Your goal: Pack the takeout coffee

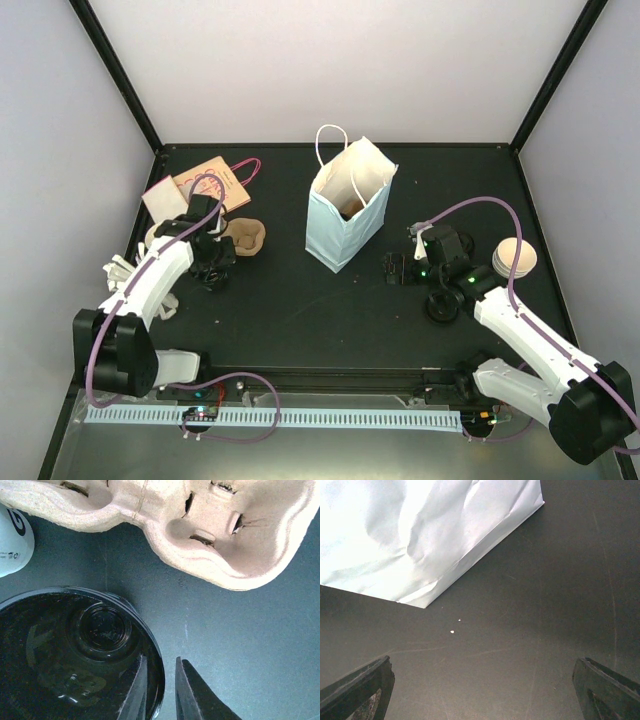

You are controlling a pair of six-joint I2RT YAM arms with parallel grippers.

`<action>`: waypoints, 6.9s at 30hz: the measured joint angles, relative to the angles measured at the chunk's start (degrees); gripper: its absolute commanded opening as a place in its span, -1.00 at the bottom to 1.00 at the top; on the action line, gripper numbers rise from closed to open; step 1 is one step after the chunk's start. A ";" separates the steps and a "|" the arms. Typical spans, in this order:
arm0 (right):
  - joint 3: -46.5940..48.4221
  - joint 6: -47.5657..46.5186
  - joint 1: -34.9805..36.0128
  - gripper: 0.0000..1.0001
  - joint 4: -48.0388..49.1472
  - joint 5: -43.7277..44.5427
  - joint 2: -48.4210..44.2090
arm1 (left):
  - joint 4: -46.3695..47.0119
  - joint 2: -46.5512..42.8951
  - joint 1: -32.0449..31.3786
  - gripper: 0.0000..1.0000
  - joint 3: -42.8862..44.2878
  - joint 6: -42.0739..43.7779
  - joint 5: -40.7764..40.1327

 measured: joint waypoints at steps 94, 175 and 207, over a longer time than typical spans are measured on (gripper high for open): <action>-0.33 -0.04 0.00 1.00 0.00 -0.96 -0.20 | -1.95 1.49 -1.46 -0.65 1.57 1.38 -3.61; 3.89 -24.55 32.65 0.52 38.21 0.20 23.67 | -6.95 -6.58 -14.99 -0.97 9.81 9.16 44.30; -5.46 -23.37 32.65 0.53 38.62 7.23 17.77 | -10.36 -11.43 -12.26 -0.97 14.16 8.44 4.94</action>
